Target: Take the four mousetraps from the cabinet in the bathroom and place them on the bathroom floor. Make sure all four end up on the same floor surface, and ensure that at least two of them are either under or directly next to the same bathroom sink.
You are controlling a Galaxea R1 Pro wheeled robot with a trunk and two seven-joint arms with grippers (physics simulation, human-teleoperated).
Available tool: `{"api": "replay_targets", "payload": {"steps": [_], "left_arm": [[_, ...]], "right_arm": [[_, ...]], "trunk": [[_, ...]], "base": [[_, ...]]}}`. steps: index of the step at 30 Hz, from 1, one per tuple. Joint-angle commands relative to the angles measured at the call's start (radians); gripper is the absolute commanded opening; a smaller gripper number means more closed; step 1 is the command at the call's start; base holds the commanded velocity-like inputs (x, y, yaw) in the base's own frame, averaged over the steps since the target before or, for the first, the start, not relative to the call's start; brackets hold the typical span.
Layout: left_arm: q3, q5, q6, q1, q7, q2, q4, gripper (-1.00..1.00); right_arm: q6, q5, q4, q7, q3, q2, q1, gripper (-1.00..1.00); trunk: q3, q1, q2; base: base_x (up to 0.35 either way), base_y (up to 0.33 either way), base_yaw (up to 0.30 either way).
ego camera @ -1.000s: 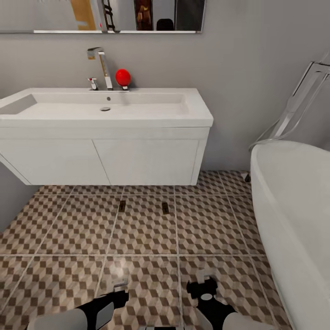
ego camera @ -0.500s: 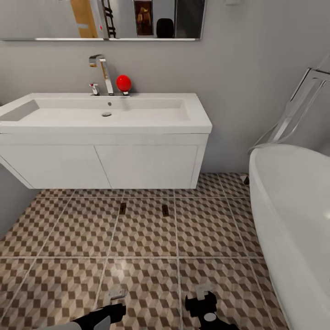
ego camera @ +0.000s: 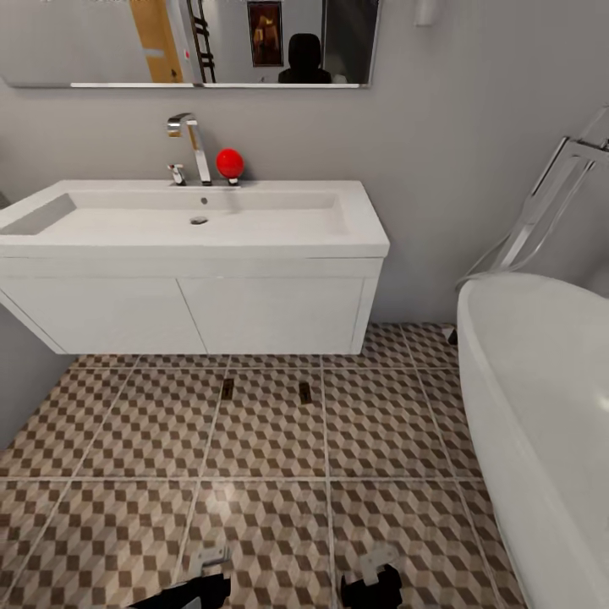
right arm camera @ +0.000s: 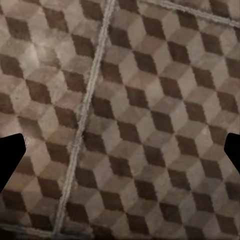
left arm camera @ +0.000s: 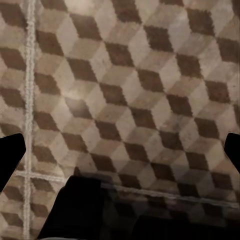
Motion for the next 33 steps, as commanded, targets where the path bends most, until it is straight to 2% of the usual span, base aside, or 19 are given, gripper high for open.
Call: {"api": "replay_targets", "payload": {"steps": [1,16,33], "left_arm": [[-0.008,0.006,-0.003,0.002,0.006,0.0,-0.003,1.0],[-0.008,0.007,-0.003,0.039,0.002,-0.001,-0.01,1.0],[-0.008,0.007,-0.003,0.088,0.001,-0.005,-0.01,1.0]], "right_arm": [[-0.011,0.0,0.002,-0.004,0.006,0.0,0.004,1.0],[-0.101,0.003,0.002,-0.004,0.005,-0.014,0.075,1.0],[-0.117,0.007,0.002,-0.004,0.005,-0.03,0.111,1.0]], "trunk": [[0.003,-0.004,0.007],[0.05,-0.062,0.112],[0.103,-0.127,0.231]], "base": [[0.0,0.0,0.0],[0.0,0.0,0.0],[0.0,0.0,0.0]]}}
